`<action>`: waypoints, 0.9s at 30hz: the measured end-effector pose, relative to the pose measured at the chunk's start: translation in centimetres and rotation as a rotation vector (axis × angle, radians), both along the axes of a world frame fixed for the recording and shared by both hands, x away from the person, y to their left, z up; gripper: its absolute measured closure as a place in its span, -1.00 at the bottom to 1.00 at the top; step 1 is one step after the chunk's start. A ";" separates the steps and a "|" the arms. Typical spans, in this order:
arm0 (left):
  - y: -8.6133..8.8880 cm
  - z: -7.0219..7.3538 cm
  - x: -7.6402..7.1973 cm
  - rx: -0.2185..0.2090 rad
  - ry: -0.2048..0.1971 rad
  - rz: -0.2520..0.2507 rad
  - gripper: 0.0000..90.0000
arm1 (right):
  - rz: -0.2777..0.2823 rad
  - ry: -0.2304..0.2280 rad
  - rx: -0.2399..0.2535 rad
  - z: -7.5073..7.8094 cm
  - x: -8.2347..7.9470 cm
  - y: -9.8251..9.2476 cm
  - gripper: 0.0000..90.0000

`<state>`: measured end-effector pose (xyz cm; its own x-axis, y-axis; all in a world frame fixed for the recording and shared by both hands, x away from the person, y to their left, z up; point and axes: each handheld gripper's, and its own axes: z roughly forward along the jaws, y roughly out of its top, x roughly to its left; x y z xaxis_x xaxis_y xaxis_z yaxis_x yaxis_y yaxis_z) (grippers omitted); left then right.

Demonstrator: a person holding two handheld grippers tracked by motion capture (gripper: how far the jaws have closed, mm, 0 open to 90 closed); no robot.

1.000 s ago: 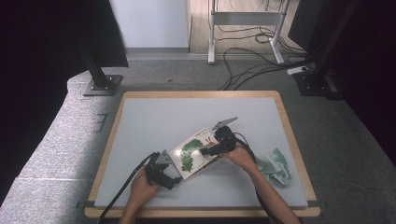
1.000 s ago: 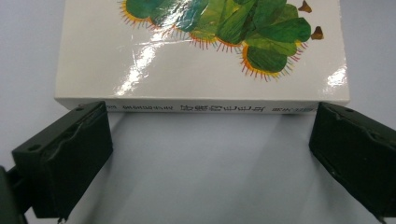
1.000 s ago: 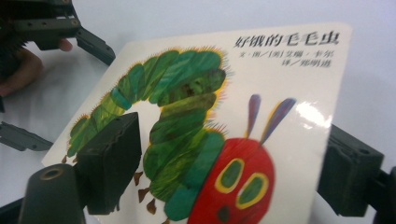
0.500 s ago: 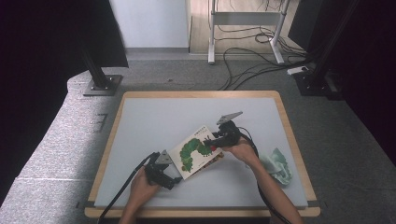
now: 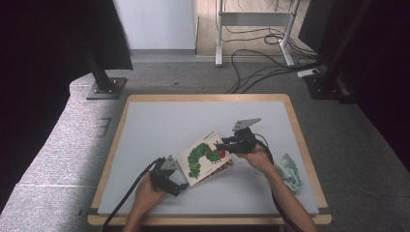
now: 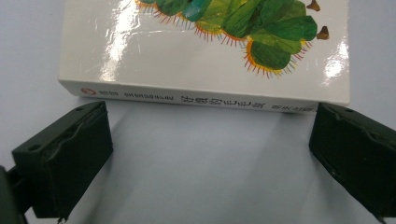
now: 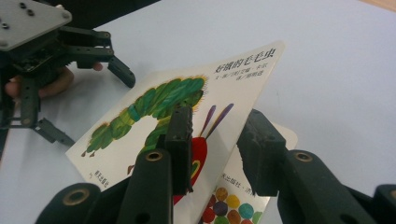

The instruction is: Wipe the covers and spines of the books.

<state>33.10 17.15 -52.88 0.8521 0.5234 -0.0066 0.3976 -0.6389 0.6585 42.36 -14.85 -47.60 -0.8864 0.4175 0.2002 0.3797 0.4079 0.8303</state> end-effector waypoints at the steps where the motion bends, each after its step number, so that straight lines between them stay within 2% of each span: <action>1: 0.0 0.0 0.0 -0.001 -0.001 -0.002 -1.00 | 0.005 -0.004 0.003 0.0 -0.1 -0.1 0.47; 8: -0.1 0.1 -0.2 -0.011 0.011 -0.031 -1.00 | 0.028 -0.033 0.027 0.2 -0.7 -0.9 0.53; 12: -0.1 0.2 -0.3 -0.049 0.032 -0.045 -1.00 | 0.047 -0.048 0.036 0.4 -1.1 -1.4 0.55; 17: 0.1 0.3 0.3 -0.098 0.043 -0.017 -1.00 | 0.063 -0.063 0.049 0.4 -1.7 -2.0 0.57; 20: 0.2 0.2 0.8 -0.111 0.059 -0.003 -1.00 | 0.069 -0.070 0.056 0.5 -2.1 -2.3 0.58; 24: -0.5 0.6 1.2 -0.125 0.074 -0.028 -1.00 | 0.072 -0.084 0.059 0.5 -2.4 -2.5 0.58; 26: -1.0 0.9 1.2 -0.123 0.050 -0.022 -1.00 | 0.072 -0.087 0.061 0.6 -2.6 -2.7 0.58; 27: -1.2 1.0 1.3 -0.115 0.055 -0.024 -1.00 | 0.072 -0.087 0.060 0.6 -2.7 -2.7 0.58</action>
